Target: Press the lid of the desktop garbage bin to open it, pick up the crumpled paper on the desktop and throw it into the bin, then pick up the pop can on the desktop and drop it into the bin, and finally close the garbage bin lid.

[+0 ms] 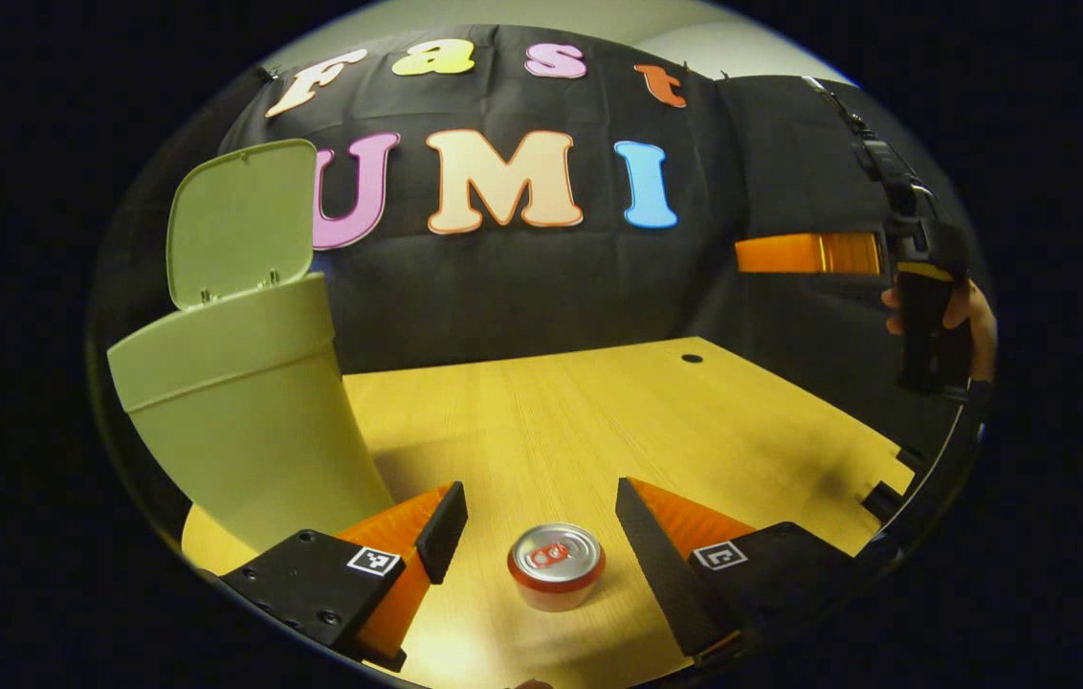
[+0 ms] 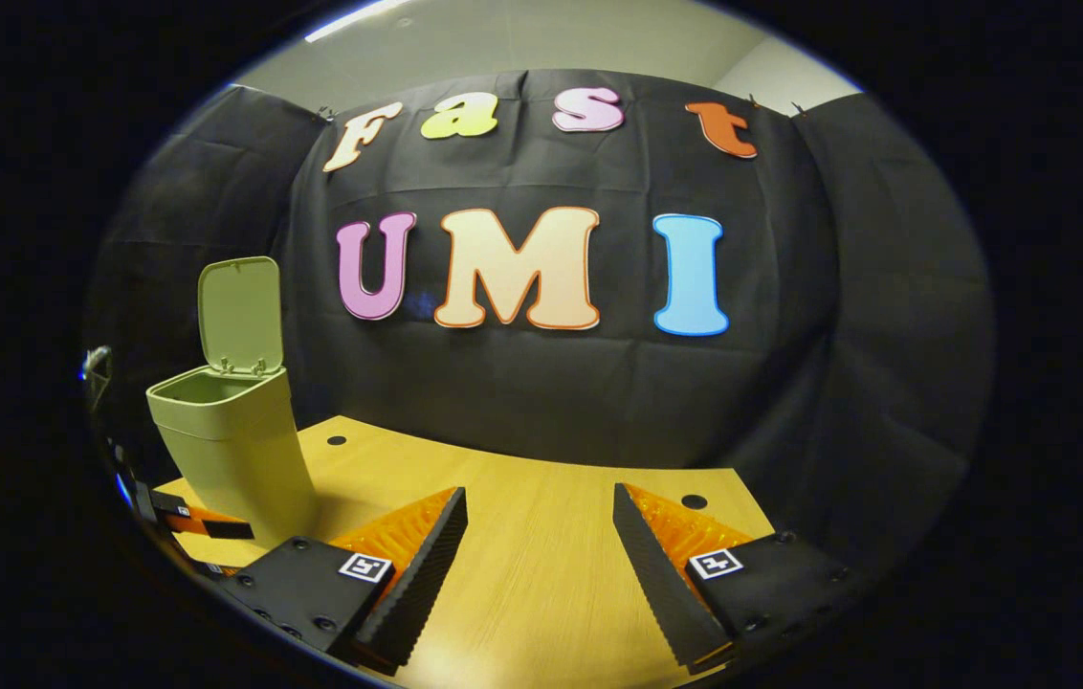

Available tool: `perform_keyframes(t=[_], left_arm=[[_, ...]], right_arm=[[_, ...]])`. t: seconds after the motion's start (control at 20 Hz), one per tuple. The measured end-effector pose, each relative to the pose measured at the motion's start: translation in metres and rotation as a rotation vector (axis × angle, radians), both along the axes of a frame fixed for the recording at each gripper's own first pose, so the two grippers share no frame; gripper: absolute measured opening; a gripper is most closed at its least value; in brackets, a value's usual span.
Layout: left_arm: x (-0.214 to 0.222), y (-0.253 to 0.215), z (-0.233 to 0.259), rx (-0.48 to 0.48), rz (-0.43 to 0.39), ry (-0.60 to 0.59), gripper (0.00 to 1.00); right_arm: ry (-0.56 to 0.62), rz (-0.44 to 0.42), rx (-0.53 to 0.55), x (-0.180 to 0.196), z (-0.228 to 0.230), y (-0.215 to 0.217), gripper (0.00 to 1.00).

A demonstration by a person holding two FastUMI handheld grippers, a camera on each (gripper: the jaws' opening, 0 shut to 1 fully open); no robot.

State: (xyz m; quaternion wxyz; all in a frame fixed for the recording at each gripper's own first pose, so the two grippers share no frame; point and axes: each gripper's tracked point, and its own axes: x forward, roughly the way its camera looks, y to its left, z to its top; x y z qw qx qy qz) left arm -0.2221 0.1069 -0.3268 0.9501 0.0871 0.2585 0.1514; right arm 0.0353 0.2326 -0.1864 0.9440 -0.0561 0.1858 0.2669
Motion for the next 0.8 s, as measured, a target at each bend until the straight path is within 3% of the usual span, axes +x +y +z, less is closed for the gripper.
perform_keyframes(t=[0.25, 0.55, 0.6, 0.8], left_arm=[[-0.012, 0.0, -0.049, -0.023, 0.025, 0.103, 0.95], [-0.023, 0.006, -0.076, -0.036, 0.06, 0.19, 0.95], [-0.018, 0.007, -0.075, -0.042, 0.056, 0.193, 0.76], [0.005, 0.007, -0.03, -0.018, 0.054, 0.093, 0.75]], right_arm=[[0.05, -0.034, -0.047, -0.009, -0.024, -0.032, 0.96], [0.095, 0.018, -0.11, -0.036, -0.051, -0.039, 0.96], [0.104, 0.03, -0.114, -0.041, -0.055, -0.037, 0.97], [0.13, 0.068, -0.122, -0.058, -0.069, -0.03, 0.97]])
